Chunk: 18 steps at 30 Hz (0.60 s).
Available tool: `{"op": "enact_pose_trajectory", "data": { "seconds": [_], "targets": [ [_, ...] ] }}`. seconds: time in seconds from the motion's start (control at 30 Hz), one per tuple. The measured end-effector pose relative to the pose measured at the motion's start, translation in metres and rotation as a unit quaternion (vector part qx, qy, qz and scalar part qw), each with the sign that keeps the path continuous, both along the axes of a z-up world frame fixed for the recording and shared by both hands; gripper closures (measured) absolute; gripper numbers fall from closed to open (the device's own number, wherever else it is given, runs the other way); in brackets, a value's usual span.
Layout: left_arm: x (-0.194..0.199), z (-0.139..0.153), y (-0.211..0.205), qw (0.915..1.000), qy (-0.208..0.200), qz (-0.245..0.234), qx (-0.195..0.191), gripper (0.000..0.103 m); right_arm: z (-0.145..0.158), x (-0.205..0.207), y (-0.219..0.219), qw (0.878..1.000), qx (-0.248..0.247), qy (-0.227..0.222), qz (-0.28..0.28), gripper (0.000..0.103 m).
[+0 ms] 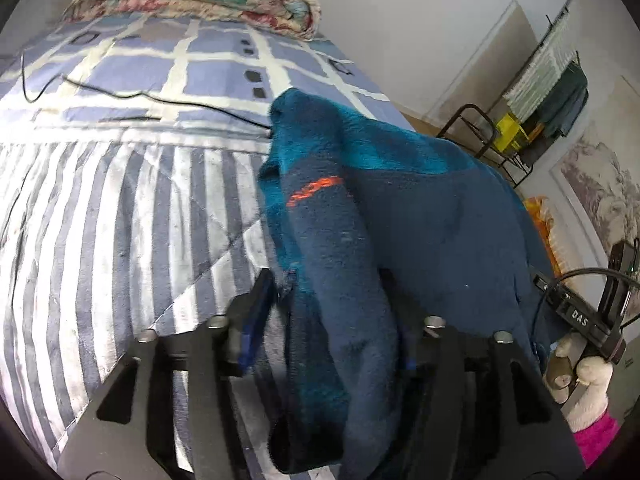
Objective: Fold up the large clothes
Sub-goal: 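Lay the folded fleece on the bed and open both tools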
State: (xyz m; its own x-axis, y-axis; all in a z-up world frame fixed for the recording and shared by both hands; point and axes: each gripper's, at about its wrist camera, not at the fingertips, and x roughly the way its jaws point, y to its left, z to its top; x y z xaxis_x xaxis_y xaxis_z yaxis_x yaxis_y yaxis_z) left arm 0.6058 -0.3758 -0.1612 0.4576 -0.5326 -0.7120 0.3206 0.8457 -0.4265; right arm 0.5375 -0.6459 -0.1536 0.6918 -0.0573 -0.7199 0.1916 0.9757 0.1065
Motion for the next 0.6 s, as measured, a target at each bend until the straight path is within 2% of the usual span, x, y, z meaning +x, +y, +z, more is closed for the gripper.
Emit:
{"op": "enact_pose_trajectory", "data": {
  "seconds": [0.1, 0.27, 0.4, 0.6],
  "targets": [
    [0.0, 0.006, 0.008, 0.9999, 0.004, 0.004, -0.015, 0.04, 0.002, -0.003, -0.007, 1.0, 0.005, -0.001, -0.014, 0.033],
    [-0.022, 0.042, 0.016, 0.9997, -0.022, 0.004, 0.0, 0.04, 0.027, -0.021, -0.001, 0.999, -0.011, -0.025, -0.022, 0.033],
    [-0.049, 0.088, 0.024, 0.9983, -0.056, -0.004, 0.014, 0.04, 0.063, -0.037, 0.007, 0.998, -0.004, -0.051, -0.022, 0.033],
    [-0.11, 0.187, 0.052, 0.994, -0.109, -0.006, 0.012, 0.04, 0.13, -0.074, 0.037, 0.997, -0.008, -0.082, -0.008, 0.033]
  ]
}}
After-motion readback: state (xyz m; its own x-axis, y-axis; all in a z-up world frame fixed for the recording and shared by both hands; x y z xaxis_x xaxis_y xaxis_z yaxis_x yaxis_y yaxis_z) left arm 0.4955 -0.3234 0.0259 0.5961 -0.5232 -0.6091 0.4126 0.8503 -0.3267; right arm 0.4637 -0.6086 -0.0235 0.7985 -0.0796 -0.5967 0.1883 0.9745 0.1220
